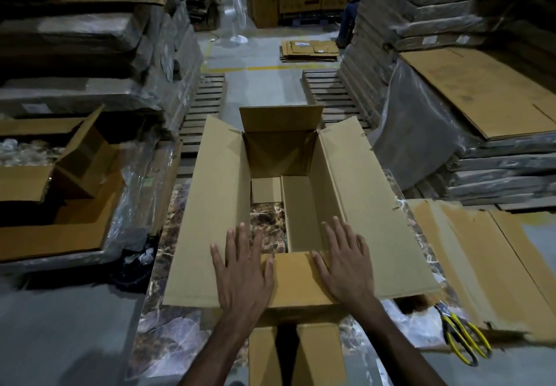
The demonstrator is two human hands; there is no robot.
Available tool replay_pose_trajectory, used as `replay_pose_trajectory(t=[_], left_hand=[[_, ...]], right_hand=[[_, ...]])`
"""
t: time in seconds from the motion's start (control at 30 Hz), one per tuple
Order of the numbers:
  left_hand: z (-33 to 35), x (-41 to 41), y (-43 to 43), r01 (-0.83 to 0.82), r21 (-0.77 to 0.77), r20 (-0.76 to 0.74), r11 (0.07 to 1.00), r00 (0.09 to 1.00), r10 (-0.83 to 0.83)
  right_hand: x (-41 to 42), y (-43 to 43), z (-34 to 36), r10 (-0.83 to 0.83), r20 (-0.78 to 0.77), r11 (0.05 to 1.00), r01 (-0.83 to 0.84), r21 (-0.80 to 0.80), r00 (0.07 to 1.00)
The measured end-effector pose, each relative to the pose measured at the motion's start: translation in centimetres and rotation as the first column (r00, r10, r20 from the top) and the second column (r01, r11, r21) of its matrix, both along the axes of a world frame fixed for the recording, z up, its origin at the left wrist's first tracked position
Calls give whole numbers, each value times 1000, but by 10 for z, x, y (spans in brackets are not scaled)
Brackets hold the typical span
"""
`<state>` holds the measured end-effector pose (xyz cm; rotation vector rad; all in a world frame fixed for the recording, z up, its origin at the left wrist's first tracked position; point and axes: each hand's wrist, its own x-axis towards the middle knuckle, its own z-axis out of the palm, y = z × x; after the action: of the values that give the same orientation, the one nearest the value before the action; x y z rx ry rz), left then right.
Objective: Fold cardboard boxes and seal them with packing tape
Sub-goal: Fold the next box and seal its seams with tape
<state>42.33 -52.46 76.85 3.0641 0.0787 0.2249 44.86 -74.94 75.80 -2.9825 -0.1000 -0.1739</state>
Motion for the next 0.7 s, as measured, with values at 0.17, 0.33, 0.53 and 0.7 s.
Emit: replay_pose_trajectory(t=[0.17, 0.33, 0.53, 0.7], left_hand=[[1, 6, -8, -12, 9, -14, 1000, 1000, 12], [8, 18, -18, -40, -9, -81, 999, 996, 39], [57, 53, -10, -201, 24, 26, 979, 979, 200], [92, 73, 25, -400, -42, 35, 916, 915, 401]], right_hand=[[56, -2, 22, 32, -90, 999, -30, 16, 995], [176, 5, 69, 75, 30, 984, -79, 161, 997], [313, 25, 125, 140, 146, 977, -161, 143, 979], [368, 40, 123, 240, 16, 971, -240, -6, 971]])
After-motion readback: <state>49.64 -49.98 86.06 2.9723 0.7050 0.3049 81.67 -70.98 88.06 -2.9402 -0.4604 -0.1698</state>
